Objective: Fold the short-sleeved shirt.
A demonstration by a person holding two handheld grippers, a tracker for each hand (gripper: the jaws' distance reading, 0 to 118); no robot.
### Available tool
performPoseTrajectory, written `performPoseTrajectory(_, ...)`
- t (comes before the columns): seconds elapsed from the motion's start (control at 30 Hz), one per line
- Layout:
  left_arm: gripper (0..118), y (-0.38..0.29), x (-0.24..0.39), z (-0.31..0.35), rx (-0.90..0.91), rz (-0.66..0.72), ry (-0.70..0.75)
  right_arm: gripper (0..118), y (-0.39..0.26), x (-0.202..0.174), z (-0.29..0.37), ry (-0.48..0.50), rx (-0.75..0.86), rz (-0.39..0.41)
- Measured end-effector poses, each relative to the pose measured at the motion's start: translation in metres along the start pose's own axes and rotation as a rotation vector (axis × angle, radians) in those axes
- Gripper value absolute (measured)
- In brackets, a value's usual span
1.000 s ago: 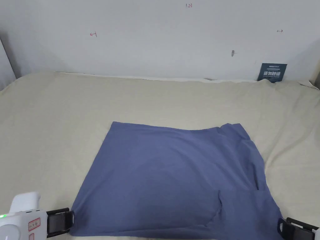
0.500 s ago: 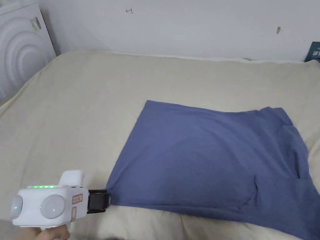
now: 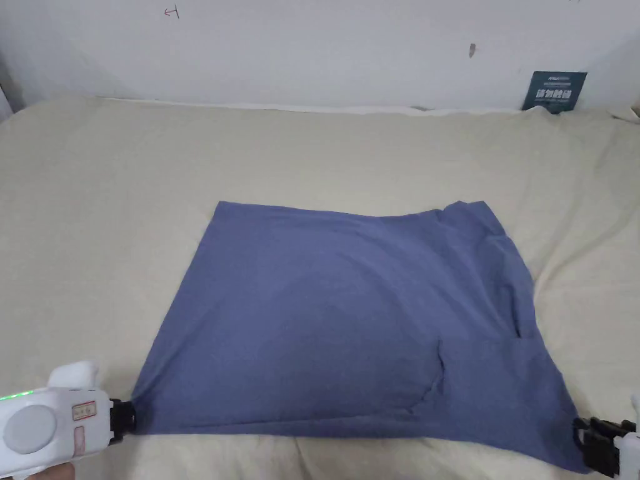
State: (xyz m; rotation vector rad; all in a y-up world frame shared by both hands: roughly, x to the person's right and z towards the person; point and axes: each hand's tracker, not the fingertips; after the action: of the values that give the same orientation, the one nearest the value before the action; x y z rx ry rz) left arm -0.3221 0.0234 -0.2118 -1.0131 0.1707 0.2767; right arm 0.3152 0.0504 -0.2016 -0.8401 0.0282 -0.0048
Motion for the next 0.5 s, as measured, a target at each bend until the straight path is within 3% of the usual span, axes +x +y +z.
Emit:
performPoseTrajectory(0.03,1,-0.005,0.017,0.014,-0.003,0.001,-0.001,53,0.000,0.002,-0.002,0.036,-0.002,-0.031)
performPoseTrajectory(0.07,1,-0.008,0.023,0.018,-0.001,0.005,0.002,110,0.000,0.004,-0.006,0.079,-0.012,-0.062)
performPoseTrajectory(0.1,1,-0.009,0.028,0.021,-0.003,0.005,0.000,117,-0.002,0.006,-0.002,0.076,0.000,-0.075)
performPoseTrajectory(0.13,1,-0.016,0.036,0.022,-0.060,0.055,-0.065,116,0.003,0.004,-0.003,0.074,0.000,-0.052)
performPoseTrajectory(0.23,1,-0.006,0.026,0.019,-0.057,0.055,-0.055,116,-0.004,-0.004,-0.019,0.057,-0.122,0.007)
performPoseTrajectory(0.3,1,-0.005,0.022,0.014,-0.055,0.060,-0.052,110,-0.010,-0.009,-0.027,0.046,-0.153,0.050)
performPoseTrajectory(0.33,1,-0.005,0.020,0.013,-0.057,0.064,-0.049,97,-0.016,-0.004,-0.033,0.040,-0.152,0.048)
performPoseTrajectory(0.37,1,-0.004,0.020,0.013,-0.057,0.069,-0.049,62,-0.019,-0.002,-0.035,0.039,-0.134,0.045)
performPoseTrajectory(0.4,1,-0.003,0.018,0.013,-0.051,0.066,-0.047,38,-0.020,0.001,-0.036,0.040,-0.130,0.038)
performPoseTrajectory(0.43,1,-0.005,0.018,0.012,-0.053,0.070,-0.051,29,-0.020,0.004,-0.037,0.122,-0.127,-0.004)
performPoseTrajectory(0.5,1,-0.004,0.017,0.012,-0.053,0.064,-0.047,8,-0.017,0.002,-0.030,0.077,-0.117,-0.001)
